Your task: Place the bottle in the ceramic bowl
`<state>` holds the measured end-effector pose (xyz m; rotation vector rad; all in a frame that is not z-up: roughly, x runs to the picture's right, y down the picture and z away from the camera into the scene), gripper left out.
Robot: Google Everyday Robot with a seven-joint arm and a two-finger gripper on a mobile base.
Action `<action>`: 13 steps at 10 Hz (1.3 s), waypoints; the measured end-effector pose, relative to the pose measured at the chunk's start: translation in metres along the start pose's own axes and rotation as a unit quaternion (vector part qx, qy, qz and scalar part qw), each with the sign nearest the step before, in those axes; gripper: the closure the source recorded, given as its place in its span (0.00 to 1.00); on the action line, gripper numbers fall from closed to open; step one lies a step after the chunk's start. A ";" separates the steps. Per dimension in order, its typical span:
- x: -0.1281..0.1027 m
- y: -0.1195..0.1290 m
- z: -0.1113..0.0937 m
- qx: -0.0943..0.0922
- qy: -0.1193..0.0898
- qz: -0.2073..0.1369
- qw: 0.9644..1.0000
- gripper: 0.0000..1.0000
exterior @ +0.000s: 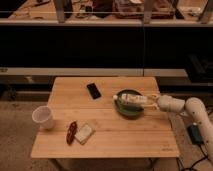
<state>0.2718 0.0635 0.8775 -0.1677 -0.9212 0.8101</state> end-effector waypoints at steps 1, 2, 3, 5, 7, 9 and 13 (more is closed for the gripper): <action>0.002 -0.003 -0.001 0.001 -0.001 0.001 1.000 0.71; 0.002 -0.005 0.000 0.000 -0.004 -0.001 1.000 0.59; 0.002 -0.005 0.002 -0.002 -0.006 -0.002 1.000 0.51; -0.001 -0.002 0.006 -0.009 -0.011 -0.007 1.000 0.33; -0.004 -0.001 0.008 -0.013 -0.010 -0.012 1.000 0.20; -0.003 -0.002 0.007 -0.012 -0.010 -0.012 1.000 0.20; -0.004 -0.001 0.007 -0.012 -0.010 -0.012 1.000 0.20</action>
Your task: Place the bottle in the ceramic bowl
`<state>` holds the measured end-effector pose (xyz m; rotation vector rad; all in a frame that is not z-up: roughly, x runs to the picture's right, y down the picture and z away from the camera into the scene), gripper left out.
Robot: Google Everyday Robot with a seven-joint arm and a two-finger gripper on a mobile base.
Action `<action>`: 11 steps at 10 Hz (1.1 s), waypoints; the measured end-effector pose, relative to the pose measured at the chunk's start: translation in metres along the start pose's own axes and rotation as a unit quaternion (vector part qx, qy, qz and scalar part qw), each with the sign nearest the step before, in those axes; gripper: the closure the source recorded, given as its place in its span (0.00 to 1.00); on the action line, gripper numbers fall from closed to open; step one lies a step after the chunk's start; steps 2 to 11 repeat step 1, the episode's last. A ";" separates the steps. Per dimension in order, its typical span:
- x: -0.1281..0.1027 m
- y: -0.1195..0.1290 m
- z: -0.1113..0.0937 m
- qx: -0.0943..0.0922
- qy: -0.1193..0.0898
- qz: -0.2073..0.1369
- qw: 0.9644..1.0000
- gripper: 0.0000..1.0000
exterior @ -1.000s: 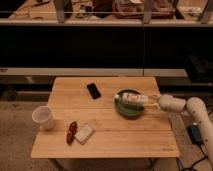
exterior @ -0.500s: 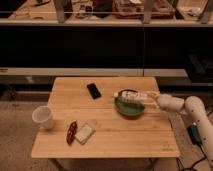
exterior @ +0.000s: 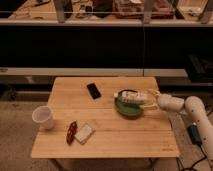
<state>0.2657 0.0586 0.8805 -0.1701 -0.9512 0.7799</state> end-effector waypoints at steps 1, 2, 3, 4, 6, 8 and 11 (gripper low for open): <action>0.000 0.000 0.000 0.000 0.000 0.000 1.000 0.20; 0.000 0.000 0.000 0.000 0.000 0.000 1.000 0.20; 0.000 0.000 0.000 0.000 0.000 0.000 1.000 0.20; 0.000 0.000 0.000 0.000 0.000 0.000 1.000 0.20; 0.000 0.000 0.000 0.000 0.000 0.000 1.000 0.20; 0.000 0.000 0.000 0.000 0.000 0.000 1.000 0.20; 0.000 0.000 0.000 0.000 0.000 0.000 1.000 0.20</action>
